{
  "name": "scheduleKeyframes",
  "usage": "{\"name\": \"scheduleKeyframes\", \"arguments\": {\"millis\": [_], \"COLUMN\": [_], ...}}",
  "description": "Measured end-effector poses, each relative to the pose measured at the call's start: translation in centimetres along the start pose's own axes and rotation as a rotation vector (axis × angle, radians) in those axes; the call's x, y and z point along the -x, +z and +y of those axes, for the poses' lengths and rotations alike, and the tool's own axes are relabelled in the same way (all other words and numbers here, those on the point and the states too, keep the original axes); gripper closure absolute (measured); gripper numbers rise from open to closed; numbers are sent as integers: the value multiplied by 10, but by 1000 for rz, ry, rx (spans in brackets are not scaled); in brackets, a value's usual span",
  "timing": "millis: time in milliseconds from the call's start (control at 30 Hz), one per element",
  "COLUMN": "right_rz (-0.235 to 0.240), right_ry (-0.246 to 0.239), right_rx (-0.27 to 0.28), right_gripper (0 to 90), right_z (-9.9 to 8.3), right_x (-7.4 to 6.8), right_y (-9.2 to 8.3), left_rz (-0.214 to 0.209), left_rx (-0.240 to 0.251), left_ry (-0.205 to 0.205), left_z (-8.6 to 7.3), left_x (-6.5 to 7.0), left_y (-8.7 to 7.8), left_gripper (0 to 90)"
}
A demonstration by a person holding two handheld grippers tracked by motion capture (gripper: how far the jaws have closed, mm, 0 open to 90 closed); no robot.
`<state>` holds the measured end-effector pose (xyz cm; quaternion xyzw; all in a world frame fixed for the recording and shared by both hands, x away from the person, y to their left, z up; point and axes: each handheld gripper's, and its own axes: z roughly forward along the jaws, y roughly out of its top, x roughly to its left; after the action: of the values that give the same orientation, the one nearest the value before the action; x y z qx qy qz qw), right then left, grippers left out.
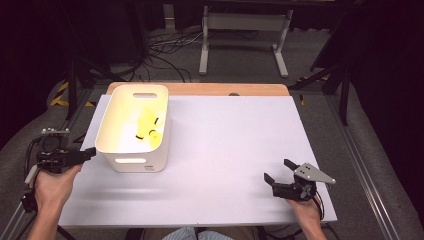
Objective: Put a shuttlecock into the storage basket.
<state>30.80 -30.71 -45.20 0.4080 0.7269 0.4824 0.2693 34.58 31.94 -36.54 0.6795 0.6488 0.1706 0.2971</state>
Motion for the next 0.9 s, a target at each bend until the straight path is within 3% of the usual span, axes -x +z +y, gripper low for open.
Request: {"name": "scheduleKeyframes", "arguments": {"millis": [900], "right_rz": [5], "right_ry": [-2], "right_rx": [-2], "right_gripper": [92], "right_z": [0], "right_x": [-1], "right_y": [0], "left_rz": [-4], "left_rx": [27], "left_ry": [-8], "left_z": [-20], "left_x": [-1], "left_y": [7], "left_gripper": [377]}}
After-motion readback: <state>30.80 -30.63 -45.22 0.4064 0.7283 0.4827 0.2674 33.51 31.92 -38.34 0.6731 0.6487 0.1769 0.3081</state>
